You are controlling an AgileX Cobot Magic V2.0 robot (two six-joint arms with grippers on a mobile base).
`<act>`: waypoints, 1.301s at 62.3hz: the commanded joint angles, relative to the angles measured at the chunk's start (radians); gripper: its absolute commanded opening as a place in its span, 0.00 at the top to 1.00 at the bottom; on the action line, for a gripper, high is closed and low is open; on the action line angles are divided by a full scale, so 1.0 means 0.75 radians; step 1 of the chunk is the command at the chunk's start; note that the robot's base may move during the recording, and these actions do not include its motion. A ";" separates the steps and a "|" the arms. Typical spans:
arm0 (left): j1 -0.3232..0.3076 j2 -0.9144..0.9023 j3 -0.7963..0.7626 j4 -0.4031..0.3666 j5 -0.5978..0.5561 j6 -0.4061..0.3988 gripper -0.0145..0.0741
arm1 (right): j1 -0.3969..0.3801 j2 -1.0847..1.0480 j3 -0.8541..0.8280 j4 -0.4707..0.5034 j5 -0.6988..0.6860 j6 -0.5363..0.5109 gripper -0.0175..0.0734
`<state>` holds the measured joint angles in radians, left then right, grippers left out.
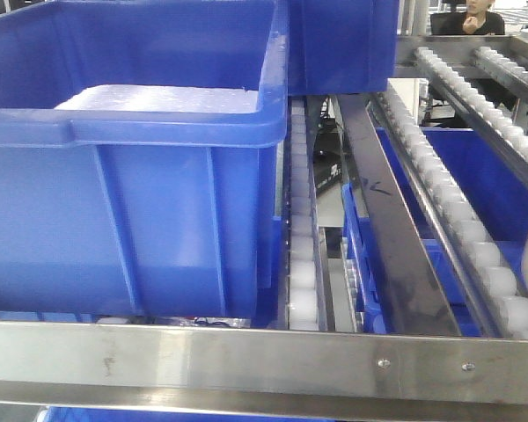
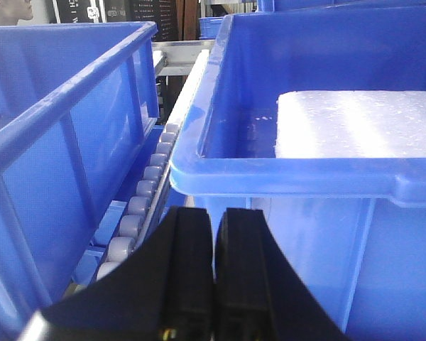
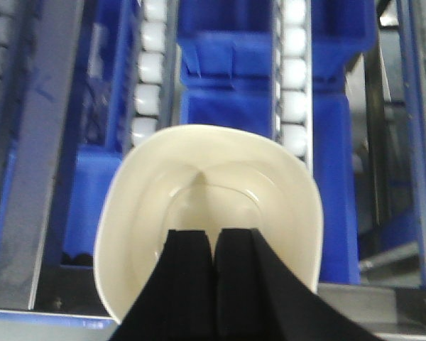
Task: Move white bin to right shelf second layer
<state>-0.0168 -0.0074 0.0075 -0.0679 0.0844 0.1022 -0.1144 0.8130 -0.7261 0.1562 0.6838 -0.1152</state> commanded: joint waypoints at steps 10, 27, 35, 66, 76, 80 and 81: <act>-0.005 -0.018 0.049 -0.008 -0.113 -0.003 0.74 | 0.007 -0.242 0.214 0.024 -0.364 -0.009 0.79; -0.005 -0.018 0.049 -0.008 -0.113 -0.003 0.74 | 0.007 -0.512 0.405 0.024 -0.599 -0.009 0.79; -0.005 -0.018 0.049 -0.008 -0.113 -0.003 0.74 | 0.007 -0.566 0.444 0.024 -0.596 -0.009 0.79; -0.005 -0.018 0.049 -0.008 -0.113 -0.003 0.74 | 0.010 -0.568 0.448 0.024 -0.586 -0.009 0.79; -0.005 -0.018 0.049 -0.008 -0.113 -0.003 0.74 | 0.059 -0.641 0.530 0.025 -0.686 -0.009 0.79; -0.005 -0.018 0.049 -0.008 -0.113 -0.003 0.74 | 0.074 -0.670 0.612 0.024 -0.807 -0.009 0.79; -0.005 -0.018 0.049 -0.008 -0.113 -0.003 0.74 | 0.080 -0.678 0.631 0.023 -0.835 -0.009 0.79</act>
<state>-0.0168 -0.0074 0.0075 -0.0679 0.0844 0.1022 -0.0682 0.3191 -0.2791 0.1691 0.2361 -0.1152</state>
